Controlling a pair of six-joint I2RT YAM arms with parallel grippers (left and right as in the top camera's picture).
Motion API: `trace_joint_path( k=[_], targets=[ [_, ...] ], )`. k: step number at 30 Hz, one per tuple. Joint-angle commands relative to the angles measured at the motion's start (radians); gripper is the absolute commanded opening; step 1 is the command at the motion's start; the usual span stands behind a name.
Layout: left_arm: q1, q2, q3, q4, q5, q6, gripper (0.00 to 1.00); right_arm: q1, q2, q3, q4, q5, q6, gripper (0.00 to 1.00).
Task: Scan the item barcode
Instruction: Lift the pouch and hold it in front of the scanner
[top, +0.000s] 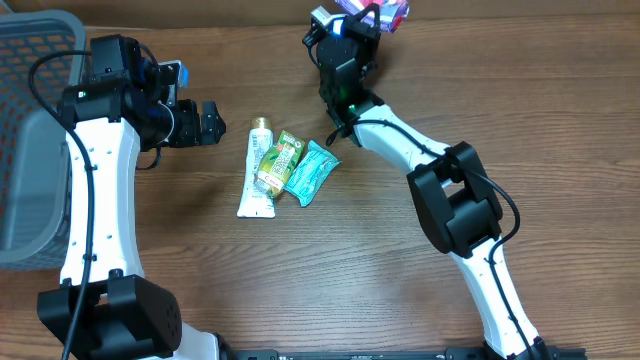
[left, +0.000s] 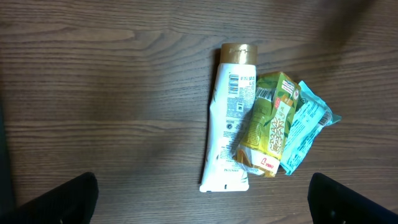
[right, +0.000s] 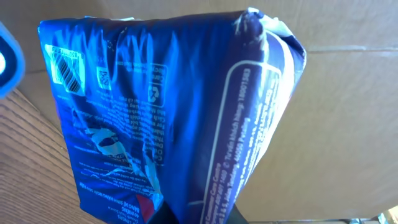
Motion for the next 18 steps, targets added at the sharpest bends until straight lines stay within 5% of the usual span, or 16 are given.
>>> trace_joint_path(
  k=[1,9,13,18],
  targets=[
    [0.002,-0.032,-0.002,0.003,0.009,-0.013,0.99,0.018,0.014,0.000,0.007,0.026,0.022,0.04],
    [0.002,-0.032,-0.002,0.003,0.009,-0.012,0.99,0.026,-0.004,0.000,0.008,0.056,0.027,0.04],
    [0.002,-0.032,-0.002,0.003,0.009,-0.012,1.00,0.036,-0.074,0.000,-0.004,0.067,0.146,0.04],
    [0.002,-0.032,-0.002,0.003,0.009,-0.013,1.00,0.056,-0.242,0.000,-0.272,0.034,0.322,0.04]
  ],
)
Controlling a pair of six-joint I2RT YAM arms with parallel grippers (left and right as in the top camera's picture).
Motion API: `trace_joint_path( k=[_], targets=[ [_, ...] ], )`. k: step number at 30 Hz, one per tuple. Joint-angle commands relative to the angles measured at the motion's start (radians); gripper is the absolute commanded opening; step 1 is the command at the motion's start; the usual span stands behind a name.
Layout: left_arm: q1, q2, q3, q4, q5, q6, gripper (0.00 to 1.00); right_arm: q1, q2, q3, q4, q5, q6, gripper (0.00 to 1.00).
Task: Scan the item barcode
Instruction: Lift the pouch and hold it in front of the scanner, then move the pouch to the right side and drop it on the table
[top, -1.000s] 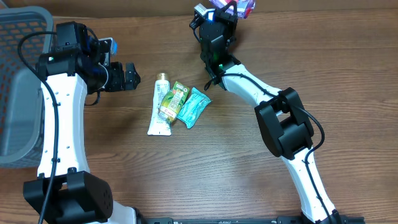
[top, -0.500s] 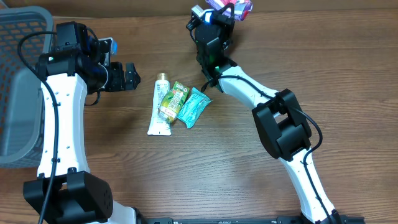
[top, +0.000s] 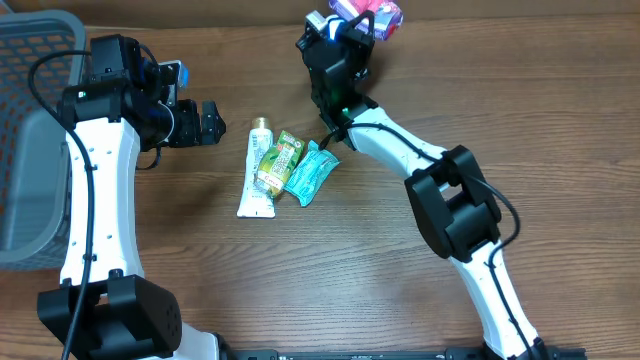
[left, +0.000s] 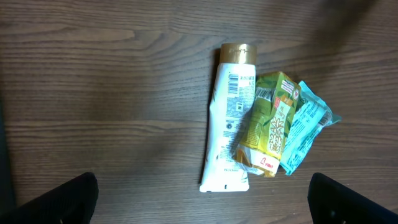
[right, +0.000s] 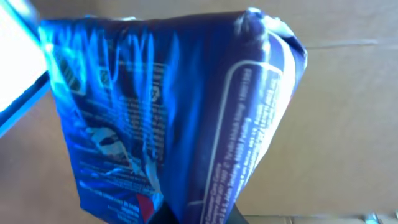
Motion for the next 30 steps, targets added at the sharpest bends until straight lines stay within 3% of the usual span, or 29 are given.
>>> trace_joint_path(
  k=[1,6,12,19,24,30],
  targets=[
    [0.002,-0.032,-0.002,0.003,0.009,-0.012,1.00,0.029,-0.241,0.010,-0.172,-0.025,0.238,0.04],
    [0.002,-0.032,-0.002,0.003,0.009,-0.013,1.00,0.048,-0.481,0.010,-0.682,-0.275,0.673,0.04],
    [0.002,-0.032,-0.002,0.003,0.009,-0.013,1.00,-0.044,-0.722,0.010,-1.085,-0.866,1.246,0.04],
    [0.002,-0.032,-0.002,0.003,0.009,-0.012,1.00,-0.415,-0.771,0.003,-1.408,-1.325,1.519,0.04],
    [0.002,-0.032,-0.002,0.003,0.009,-0.012,1.00,-0.646,-0.703,-0.100,-1.469,-1.361,1.638,0.04],
    [0.002,-0.032,-0.002,0.003,0.009,-0.012,0.99,-0.856,-0.631,-0.398,-1.254,-1.361,1.908,0.04]
  ],
)
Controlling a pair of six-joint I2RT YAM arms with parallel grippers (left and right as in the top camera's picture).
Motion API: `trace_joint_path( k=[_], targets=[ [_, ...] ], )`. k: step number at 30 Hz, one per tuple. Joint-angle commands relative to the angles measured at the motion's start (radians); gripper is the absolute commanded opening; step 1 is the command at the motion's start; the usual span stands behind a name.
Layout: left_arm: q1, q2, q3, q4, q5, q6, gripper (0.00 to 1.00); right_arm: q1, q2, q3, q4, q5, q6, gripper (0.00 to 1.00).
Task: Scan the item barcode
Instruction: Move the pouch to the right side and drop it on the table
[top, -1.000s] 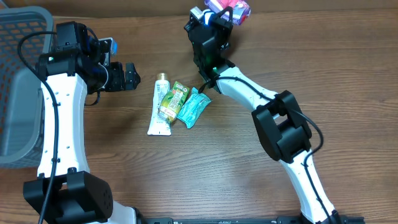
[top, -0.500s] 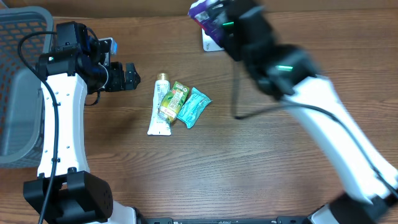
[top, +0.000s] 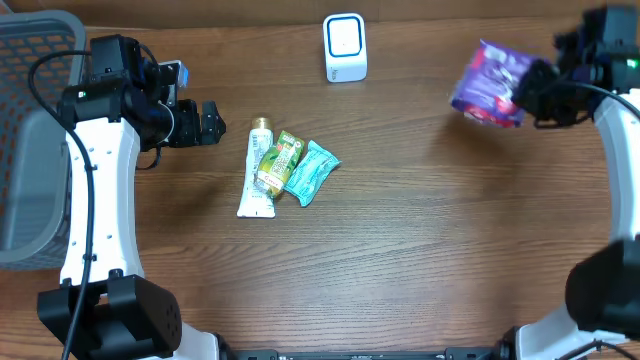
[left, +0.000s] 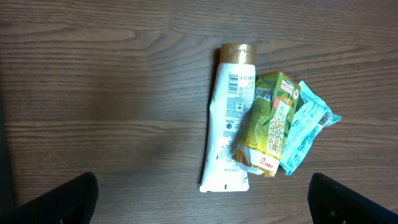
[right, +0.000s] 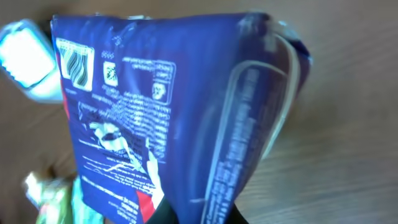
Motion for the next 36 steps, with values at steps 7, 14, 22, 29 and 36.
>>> trace_joint_path(
  k=[7,14,22,29,36],
  targets=[
    [0.002,-0.032,-0.002,0.002,0.009,-0.012,1.00,-0.186,0.012,-0.372,0.265,-0.042,0.398,0.04],
    [0.002,-0.032,-0.002,0.002,0.009,-0.012,1.00,-0.196,0.010,-0.388,0.248,-0.010,0.325,0.19],
    [0.002,-0.032,-0.002,0.002,0.009,-0.012,0.99,-0.194,-0.031,-0.173,0.055,-0.072,0.149,1.00],
    [0.002,-0.032,-0.002,0.002,0.009,-0.012,0.99,-0.077,-0.065,-0.020,-0.068,-0.232,0.014,0.98],
    [0.002,-0.032,-0.002,0.002,0.009,-0.012,0.99,0.234,-0.039,-0.048,0.074,-0.249,-0.060,0.98]
  ],
)
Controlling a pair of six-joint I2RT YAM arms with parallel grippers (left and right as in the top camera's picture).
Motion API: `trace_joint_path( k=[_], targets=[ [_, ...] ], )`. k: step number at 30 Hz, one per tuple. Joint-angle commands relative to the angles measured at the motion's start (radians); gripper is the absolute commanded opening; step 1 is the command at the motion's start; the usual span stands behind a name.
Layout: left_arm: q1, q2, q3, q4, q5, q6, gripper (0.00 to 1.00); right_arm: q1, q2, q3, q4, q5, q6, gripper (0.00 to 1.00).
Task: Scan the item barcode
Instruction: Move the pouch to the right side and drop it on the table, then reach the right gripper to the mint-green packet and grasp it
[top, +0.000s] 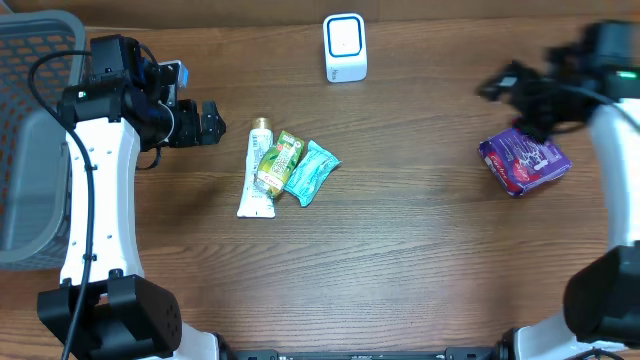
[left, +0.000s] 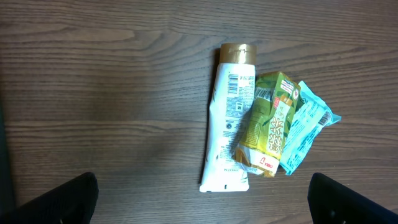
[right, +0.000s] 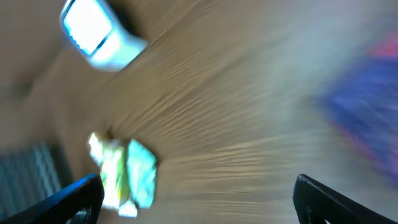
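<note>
The purple-blue snack packet lies flat on the table at the right; it is a blur at the right edge of the right wrist view. My right gripper hangs open and empty just behind and left of it, smeared by motion. The white scanner stands at the back middle. My left gripper is open and empty, left of a pile made of a white tube, a green pouch and a teal packet.
A grey mesh basket fills the far left edge. The pile of three items lies left of the table's centre. Bare wood runs between the pile and the purple packet.
The right gripper held the purple packet in the air at the right. Now the packet lies on the table, and the gripper is open just behind and left of it. The left arm is unchanged.
At first my right gripper held the purple packet up close to the scanner at the back middle, and it was still there a moment later. Then it held the packet above the table at the far right. Now the packet lies there, let go.
</note>
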Motion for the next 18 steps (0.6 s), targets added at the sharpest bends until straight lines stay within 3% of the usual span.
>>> trace_joint_path(
  k=[1,9,14,18],
  targets=[
    [0.002,-0.032,-0.002,0.002,0.009,-0.012,1.00,0.165,0.025,-0.015,0.075,-0.039,-0.095,0.98],
    [0.002,-0.032,-0.002,0.002,0.009,-0.012,0.99,0.461,0.218,-0.017,0.319,0.010,-0.061,0.94],
    [0.002,-0.032,-0.002,0.002,0.009,-0.012,0.99,0.538,0.321,-0.017,0.376,0.045,0.040,0.73],
    [0.002,-0.032,-0.002,0.002,0.009,-0.012,1.00,0.562,0.376,-0.017,0.380,0.108,0.051,0.68]
  ],
)
